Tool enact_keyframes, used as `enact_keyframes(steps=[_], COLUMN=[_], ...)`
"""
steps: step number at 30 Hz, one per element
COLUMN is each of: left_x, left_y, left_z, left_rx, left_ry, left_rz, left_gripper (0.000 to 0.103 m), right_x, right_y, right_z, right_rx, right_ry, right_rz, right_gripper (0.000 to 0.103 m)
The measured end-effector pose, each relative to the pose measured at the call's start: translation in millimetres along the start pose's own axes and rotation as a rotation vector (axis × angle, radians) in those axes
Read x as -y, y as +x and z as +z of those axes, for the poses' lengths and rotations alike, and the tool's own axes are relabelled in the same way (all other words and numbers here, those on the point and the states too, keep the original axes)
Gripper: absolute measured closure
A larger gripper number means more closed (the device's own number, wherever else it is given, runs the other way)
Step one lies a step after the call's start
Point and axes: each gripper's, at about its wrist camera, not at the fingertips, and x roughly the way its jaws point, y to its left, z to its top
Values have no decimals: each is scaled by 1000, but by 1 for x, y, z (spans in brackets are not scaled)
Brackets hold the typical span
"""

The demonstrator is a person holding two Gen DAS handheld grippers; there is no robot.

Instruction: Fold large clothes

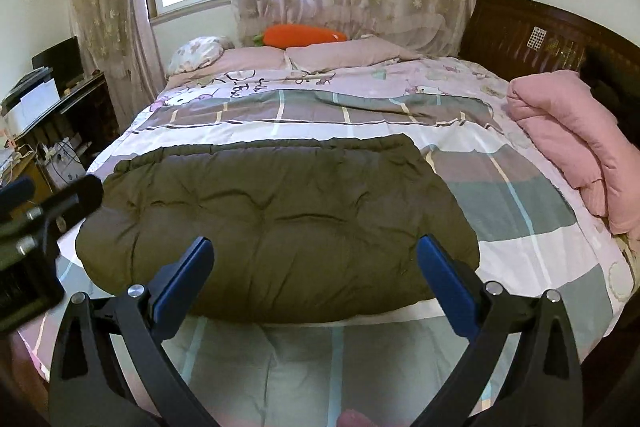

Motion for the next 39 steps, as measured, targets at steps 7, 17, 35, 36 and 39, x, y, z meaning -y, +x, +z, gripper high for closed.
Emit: enact_keyframes(steps=[7, 17, 35, 36, 39], left_x=[2, 6, -3, -3, -3], left_y=[1, 6, 10, 10, 10], left_z=[-7, -9, -8, -8, -8], left_rx=[-26, -42, -61, -62, -62], left_ry=[-7, 18, -9, -8, -8], left_rz=[5, 14, 24, 27, 26], left_gripper=[2, 2, 2, 2, 2], right_x=[-6, -9, -14, -14, -15], right_y=[-6, -11, -14, -14, -13], right_z=[-2, -4, -4, -4, -4], right_rx=[15, 6, 1, 0, -1], right_ry=[-26, -36, -64, -64, -68], right_rz=[-9, 3, 3, 5, 6], right_gripper=[1, 1, 1, 1, 1])
